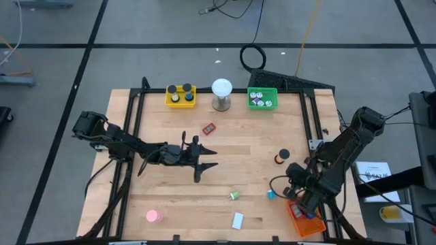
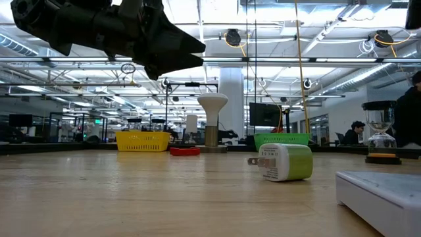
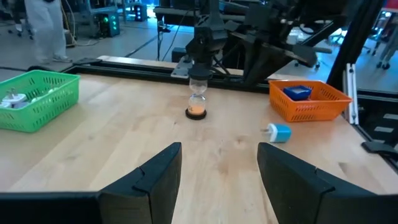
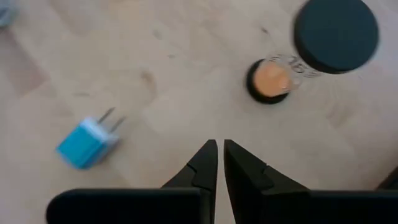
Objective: Pick & Place Office items
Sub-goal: Put the orange hourglass into the yellow bin
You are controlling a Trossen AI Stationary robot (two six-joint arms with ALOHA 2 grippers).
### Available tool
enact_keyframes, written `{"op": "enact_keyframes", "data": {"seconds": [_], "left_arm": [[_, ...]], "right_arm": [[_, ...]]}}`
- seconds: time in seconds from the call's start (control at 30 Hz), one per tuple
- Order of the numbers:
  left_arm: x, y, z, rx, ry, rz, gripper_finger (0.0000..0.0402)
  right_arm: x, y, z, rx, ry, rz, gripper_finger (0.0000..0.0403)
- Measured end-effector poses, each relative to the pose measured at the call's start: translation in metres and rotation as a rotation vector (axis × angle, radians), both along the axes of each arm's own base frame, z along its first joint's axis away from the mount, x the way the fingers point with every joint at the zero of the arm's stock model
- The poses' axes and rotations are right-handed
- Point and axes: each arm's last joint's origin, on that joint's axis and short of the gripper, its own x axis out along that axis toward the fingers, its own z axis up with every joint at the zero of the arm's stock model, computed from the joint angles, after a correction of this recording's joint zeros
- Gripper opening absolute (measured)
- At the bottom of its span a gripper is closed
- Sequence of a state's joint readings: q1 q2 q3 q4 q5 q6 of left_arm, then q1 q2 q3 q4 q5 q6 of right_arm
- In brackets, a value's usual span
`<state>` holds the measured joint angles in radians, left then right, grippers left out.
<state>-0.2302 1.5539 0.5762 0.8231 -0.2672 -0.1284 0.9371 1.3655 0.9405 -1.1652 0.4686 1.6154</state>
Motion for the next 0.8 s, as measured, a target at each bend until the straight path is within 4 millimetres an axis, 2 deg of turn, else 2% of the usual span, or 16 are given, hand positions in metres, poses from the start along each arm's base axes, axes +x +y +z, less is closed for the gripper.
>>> {"op": "enact_keyframes", "data": {"seconds": [0.2, 0.47, 0.63, 0.8], "left_arm": [[0.000, 0.000, 0.000, -0.013, 0.005, 0.002, 0.0214], [0.000, -0.001, 0.000, -0.044, -0.004, -0.024, 0.0214], [0.001, 0.002, 0.002, -0.116, -0.023, -0.006, 0.0214], [0.001, 0.002, 0.002, -0.124, -0.021, -0.002, 0.0214]], "right_arm": [[0.000, -0.020, -0.012, -0.014, -0.003, -0.119, 0.0055], [0.003, -0.036, -0.034, -0.015, -0.007, -0.220, 0.0148], [0.005, -0.043, -0.037, -0.063, -0.038, -0.236, 0.0204], [0.010, -0.052, -0.035, -0.127, -0.082, -0.271, 0.0239]]}}
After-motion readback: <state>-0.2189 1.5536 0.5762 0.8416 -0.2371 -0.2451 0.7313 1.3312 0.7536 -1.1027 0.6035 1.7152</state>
